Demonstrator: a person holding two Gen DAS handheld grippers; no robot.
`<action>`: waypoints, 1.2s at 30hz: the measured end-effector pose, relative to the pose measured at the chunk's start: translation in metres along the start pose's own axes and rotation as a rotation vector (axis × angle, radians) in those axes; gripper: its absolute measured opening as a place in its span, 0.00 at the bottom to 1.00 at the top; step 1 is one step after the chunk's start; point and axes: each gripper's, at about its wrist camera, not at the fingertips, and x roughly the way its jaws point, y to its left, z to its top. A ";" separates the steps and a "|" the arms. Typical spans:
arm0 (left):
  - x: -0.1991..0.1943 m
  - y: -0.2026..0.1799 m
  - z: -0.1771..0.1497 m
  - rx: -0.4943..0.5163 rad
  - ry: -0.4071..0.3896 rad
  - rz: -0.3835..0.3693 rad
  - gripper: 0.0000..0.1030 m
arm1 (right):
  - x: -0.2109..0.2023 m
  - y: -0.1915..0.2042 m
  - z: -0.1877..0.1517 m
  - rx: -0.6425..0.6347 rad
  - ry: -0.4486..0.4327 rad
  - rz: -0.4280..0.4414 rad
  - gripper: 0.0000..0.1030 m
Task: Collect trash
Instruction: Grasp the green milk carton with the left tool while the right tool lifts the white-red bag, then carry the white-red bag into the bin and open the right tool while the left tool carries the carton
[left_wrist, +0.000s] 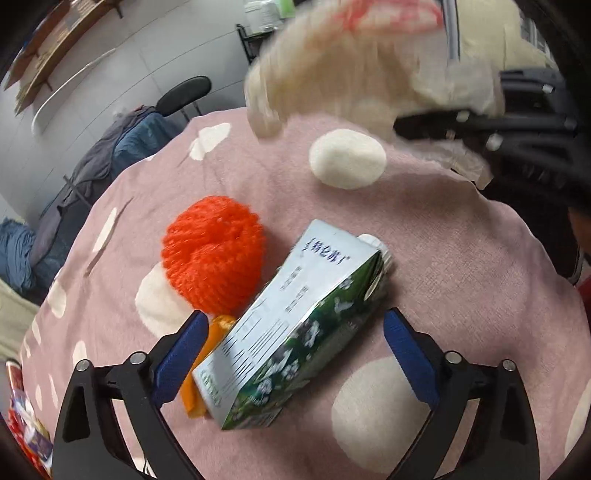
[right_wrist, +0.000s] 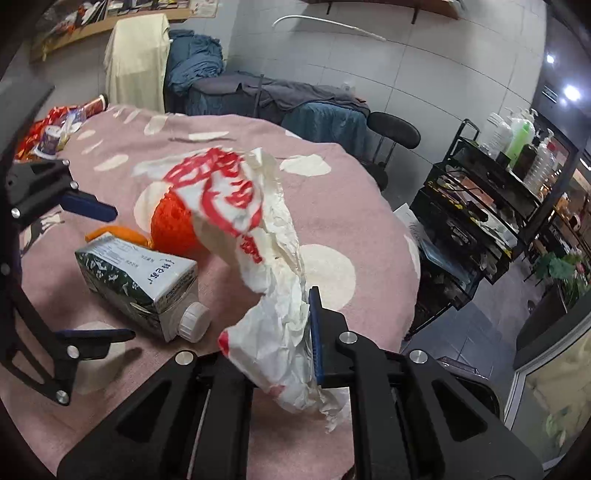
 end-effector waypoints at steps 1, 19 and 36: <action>0.003 -0.002 0.002 0.015 0.009 -0.007 0.83 | -0.005 -0.009 -0.001 0.054 -0.006 0.016 0.10; -0.043 -0.009 0.003 -0.162 -0.130 -0.015 0.55 | -0.038 -0.039 -0.033 0.281 -0.087 0.049 0.10; -0.105 -0.055 -0.006 -0.374 -0.295 -0.120 0.55 | -0.098 -0.055 -0.080 0.385 -0.135 0.041 0.10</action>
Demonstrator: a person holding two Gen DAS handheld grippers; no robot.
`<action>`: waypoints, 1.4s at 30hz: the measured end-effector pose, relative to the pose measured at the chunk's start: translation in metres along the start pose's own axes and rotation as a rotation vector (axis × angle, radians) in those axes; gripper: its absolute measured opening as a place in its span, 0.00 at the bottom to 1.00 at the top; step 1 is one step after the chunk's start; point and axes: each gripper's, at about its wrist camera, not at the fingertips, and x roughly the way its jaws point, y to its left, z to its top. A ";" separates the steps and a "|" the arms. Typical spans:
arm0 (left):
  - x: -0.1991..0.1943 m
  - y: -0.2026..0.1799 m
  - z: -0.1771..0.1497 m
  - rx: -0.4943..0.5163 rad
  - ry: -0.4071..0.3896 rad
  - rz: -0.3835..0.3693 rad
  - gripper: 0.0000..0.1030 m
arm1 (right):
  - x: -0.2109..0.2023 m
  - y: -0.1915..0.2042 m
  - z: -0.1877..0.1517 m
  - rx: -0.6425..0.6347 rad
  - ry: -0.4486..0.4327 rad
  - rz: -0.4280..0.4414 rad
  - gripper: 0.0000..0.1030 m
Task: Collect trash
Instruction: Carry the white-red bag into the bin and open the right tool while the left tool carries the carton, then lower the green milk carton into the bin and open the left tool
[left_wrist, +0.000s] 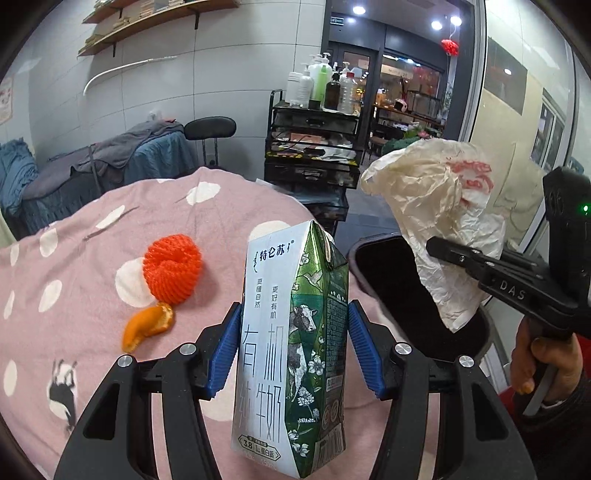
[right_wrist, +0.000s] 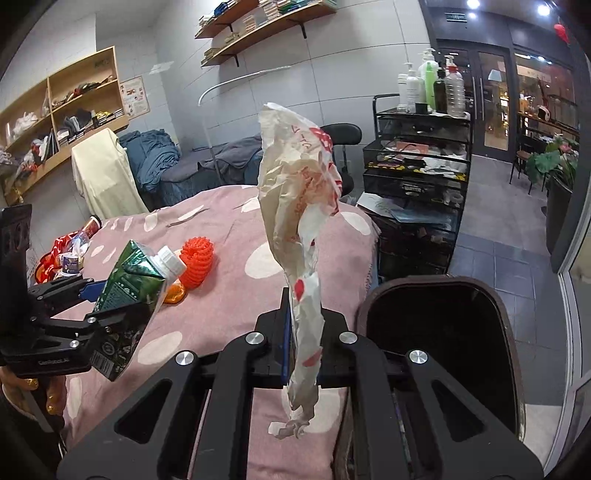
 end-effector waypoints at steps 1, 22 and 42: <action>0.000 -0.002 -0.001 -0.010 0.001 -0.012 0.55 | -0.002 0.000 -0.002 0.003 0.000 -0.002 0.10; 0.013 -0.066 -0.003 0.031 -0.008 -0.114 0.55 | 0.008 -0.080 -0.052 0.199 0.159 -0.217 0.10; 0.062 -0.122 0.009 0.089 0.088 -0.212 0.55 | -0.077 -0.120 -0.067 0.351 -0.004 -0.386 0.84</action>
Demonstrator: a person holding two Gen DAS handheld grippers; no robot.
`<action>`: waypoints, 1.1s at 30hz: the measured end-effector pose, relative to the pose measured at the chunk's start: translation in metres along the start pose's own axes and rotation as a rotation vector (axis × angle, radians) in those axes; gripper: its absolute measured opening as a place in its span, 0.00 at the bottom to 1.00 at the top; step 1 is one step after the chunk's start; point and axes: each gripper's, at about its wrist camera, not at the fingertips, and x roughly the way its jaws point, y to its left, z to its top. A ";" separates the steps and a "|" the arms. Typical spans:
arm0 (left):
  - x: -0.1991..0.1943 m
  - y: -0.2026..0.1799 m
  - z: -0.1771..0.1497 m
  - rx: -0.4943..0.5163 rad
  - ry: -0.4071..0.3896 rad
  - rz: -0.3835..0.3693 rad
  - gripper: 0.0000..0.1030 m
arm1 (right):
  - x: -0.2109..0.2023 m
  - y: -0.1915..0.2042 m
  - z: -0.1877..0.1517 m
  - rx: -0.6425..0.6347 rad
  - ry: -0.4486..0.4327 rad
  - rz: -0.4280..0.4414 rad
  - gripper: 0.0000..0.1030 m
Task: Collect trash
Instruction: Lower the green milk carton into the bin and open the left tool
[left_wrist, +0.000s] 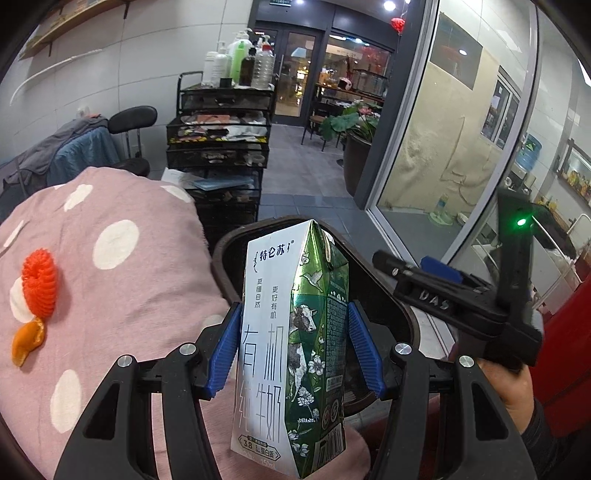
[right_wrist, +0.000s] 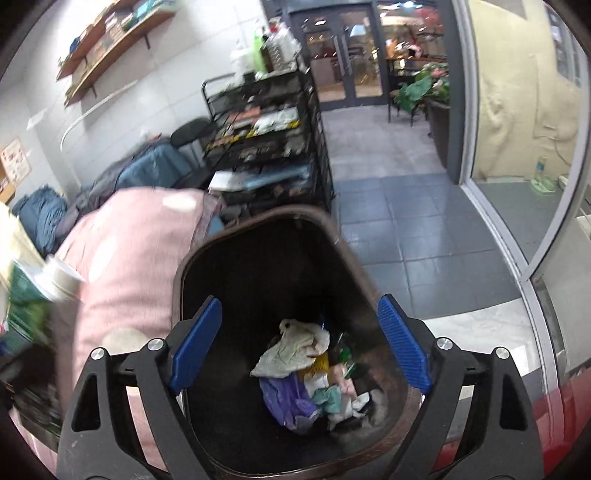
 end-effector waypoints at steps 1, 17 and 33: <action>0.005 -0.003 0.001 0.000 0.011 -0.006 0.55 | -0.002 -0.001 0.001 0.003 -0.007 -0.002 0.84; 0.073 -0.042 0.007 0.039 0.145 -0.009 0.55 | -0.041 -0.020 0.047 0.070 -0.158 -0.073 0.85; 0.121 -0.053 0.005 0.039 0.229 0.052 0.57 | -0.059 -0.026 0.058 0.064 -0.203 -0.060 0.86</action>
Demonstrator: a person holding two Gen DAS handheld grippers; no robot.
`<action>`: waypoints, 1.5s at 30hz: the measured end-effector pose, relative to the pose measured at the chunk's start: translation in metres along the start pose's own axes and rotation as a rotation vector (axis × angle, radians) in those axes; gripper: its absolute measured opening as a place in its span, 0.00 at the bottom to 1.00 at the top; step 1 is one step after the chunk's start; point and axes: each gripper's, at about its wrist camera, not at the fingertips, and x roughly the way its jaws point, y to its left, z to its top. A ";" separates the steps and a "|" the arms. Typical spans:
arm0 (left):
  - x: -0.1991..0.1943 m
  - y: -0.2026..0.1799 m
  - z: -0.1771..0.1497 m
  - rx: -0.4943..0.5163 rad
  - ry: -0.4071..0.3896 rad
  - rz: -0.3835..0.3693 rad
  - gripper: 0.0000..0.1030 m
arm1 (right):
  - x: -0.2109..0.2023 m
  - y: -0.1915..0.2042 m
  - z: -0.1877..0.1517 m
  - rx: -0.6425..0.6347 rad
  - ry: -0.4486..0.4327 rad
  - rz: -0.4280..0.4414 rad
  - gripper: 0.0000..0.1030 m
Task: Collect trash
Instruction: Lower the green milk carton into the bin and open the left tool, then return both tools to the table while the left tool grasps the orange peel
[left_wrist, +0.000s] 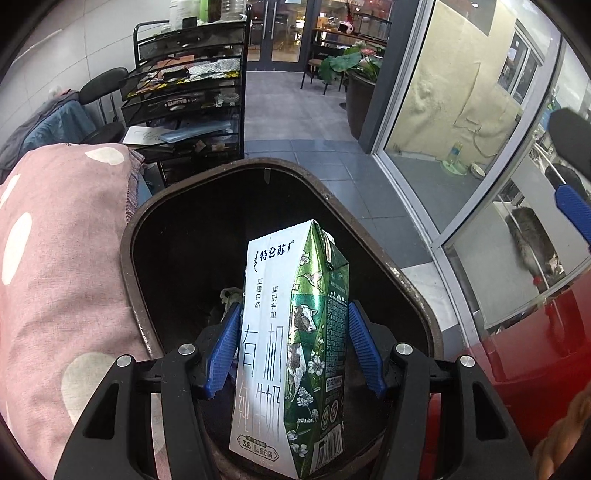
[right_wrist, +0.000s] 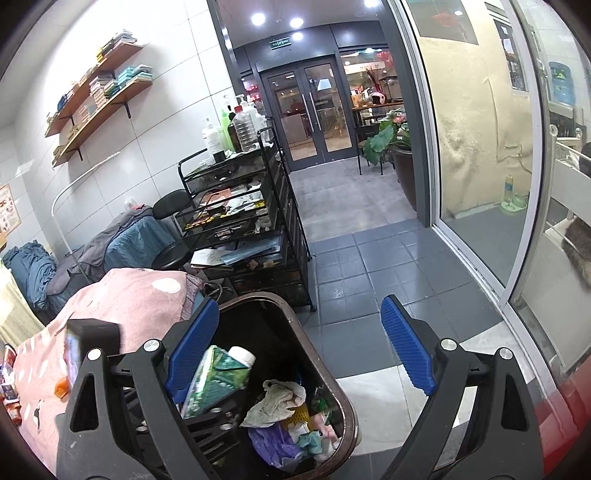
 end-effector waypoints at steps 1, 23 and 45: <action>0.002 0.000 0.000 0.004 0.005 0.005 0.65 | -0.001 0.001 0.001 -0.003 -0.001 0.001 0.86; -0.100 0.019 -0.035 0.095 -0.232 0.177 0.95 | -0.013 0.024 -0.006 -0.025 -0.072 0.100 0.93; -0.158 0.192 -0.110 -0.205 -0.198 0.398 0.95 | 0.043 0.148 -0.055 -0.262 0.194 0.346 0.93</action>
